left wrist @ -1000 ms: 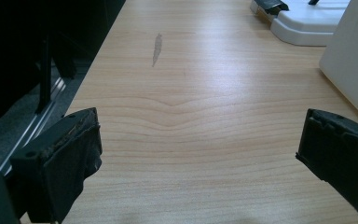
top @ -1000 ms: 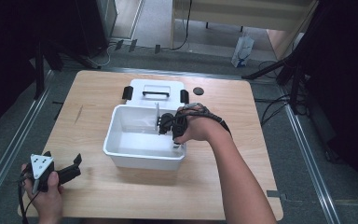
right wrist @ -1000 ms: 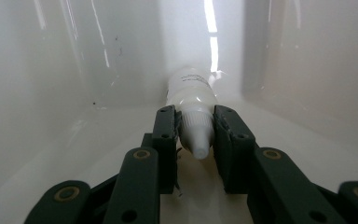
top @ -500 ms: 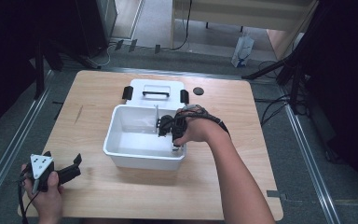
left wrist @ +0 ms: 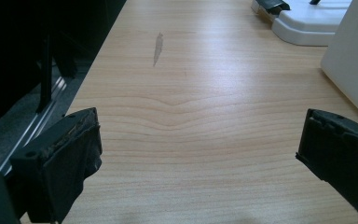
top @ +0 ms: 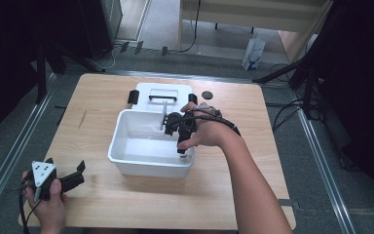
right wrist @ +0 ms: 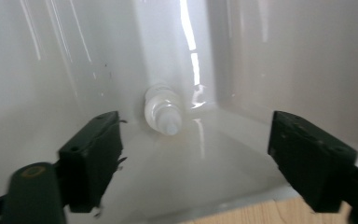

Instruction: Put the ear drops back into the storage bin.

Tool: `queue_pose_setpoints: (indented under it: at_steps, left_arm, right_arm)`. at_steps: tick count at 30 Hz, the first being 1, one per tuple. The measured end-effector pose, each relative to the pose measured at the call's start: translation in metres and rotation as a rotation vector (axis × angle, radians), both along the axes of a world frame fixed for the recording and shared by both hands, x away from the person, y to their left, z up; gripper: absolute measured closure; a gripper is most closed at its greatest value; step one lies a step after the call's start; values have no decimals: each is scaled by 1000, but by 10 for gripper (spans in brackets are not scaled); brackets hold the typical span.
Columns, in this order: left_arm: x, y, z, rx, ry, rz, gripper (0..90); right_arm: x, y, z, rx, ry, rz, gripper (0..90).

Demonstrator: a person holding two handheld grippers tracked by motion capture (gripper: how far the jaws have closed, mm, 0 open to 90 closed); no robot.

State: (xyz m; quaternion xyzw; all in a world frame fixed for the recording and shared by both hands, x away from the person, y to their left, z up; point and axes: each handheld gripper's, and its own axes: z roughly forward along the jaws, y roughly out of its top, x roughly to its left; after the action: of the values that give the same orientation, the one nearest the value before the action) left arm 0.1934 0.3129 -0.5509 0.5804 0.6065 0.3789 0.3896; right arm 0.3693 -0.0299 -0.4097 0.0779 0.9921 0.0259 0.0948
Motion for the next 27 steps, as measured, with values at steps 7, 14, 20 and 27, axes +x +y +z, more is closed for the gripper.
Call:
queue_pose_setpoints:
  at_steps: [7,14,20,27]
  left_arm:
    - [0,0,0,-4,1,0,3]
    - [0,0,0,1,2,2,3]
    - [0,-1,0,4,3,2,3]
    - [0,-1,0,10,7,4,3]
  right_arm:
    - [-1,-5,28,64,-44,-35,126]
    - [-4,-13,37,56,-60,-30,125]
    - [-7,-30,47,60,-68,-54,124]
    - [-16,-61,57,58,-85,-92,110]
